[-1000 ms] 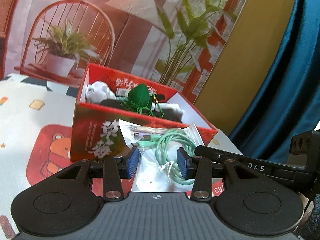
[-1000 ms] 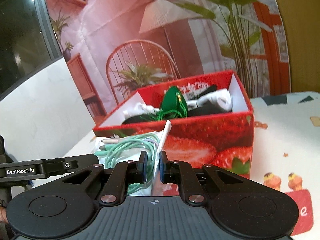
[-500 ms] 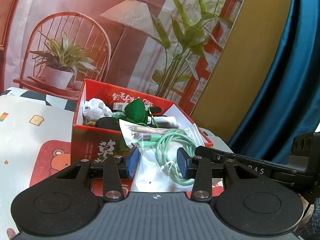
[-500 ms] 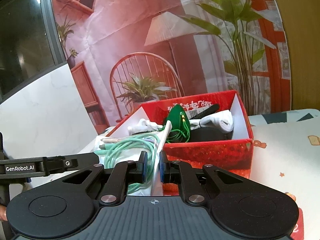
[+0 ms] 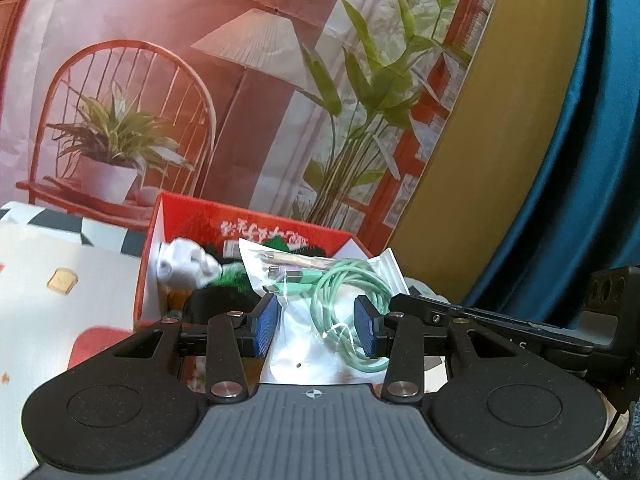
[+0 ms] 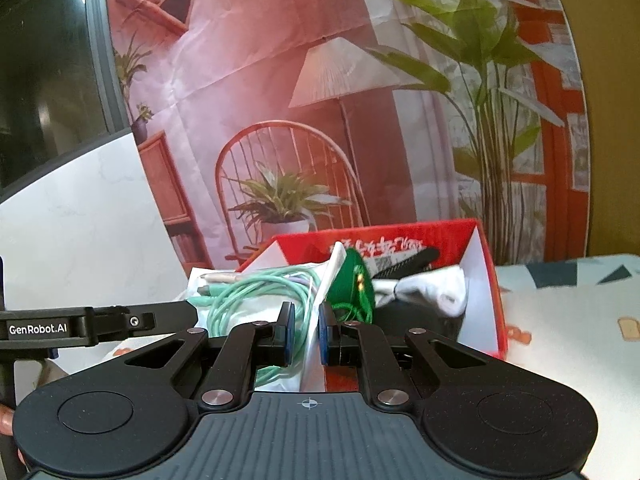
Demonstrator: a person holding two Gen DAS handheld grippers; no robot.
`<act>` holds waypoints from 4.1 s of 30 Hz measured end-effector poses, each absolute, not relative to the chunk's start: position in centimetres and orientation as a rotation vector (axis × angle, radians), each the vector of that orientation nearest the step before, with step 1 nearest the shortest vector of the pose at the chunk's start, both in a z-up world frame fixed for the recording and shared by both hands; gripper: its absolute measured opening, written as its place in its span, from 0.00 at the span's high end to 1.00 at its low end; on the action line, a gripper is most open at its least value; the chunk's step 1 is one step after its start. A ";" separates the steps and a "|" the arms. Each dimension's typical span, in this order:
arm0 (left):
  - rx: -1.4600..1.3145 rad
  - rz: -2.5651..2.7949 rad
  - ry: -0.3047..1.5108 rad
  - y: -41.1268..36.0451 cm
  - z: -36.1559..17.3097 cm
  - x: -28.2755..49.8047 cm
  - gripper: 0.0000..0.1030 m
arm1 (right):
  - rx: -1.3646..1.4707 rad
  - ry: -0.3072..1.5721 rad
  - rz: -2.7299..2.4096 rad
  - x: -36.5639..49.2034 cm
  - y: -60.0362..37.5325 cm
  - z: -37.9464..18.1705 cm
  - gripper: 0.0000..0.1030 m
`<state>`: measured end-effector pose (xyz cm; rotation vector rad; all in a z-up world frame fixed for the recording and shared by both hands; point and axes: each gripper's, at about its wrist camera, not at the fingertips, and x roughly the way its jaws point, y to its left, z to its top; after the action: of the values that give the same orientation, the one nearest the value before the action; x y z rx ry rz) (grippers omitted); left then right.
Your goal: Organize soft objects
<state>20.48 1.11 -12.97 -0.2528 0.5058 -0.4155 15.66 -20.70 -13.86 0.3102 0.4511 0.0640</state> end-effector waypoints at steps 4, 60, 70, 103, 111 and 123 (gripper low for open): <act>-0.251 -0.415 0.515 0.9 -12.8 23.4 0.57 | 0.288 0.481 0.049 18.6 -21.8 -13.9 0.89; -0.051 -0.104 0.524 0.0 -7.5 22.9 0.00 | 0.201 0.588 -0.132 19.4 -23.0 -10.0 0.00; 0.023 -0.039 0.436 -0.4 -4.1 18.0 0.00 | 0.191 0.515 -0.159 16.3 -21.3 -6.5 0.00; 0.059 0.025 0.258 -1.8 2.3 6.8 0.00 | 0.155 0.323 -0.281 3.8 -19.3 3.4 0.00; 0.034 0.003 0.258 -1.4 2.0 6.8 0.00 | 0.156 0.334 -0.298 3.7 -19.5 2.9 0.00; 0.012 -0.015 0.253 -1.3 2.0 6.7 0.00 | 0.156 0.343 -0.301 3.9 -19.3 2.7 0.00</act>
<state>6.73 -1.26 1.99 0.0123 0.2526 -0.0146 3.89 -19.32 2.69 0.1558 0.3426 -0.3014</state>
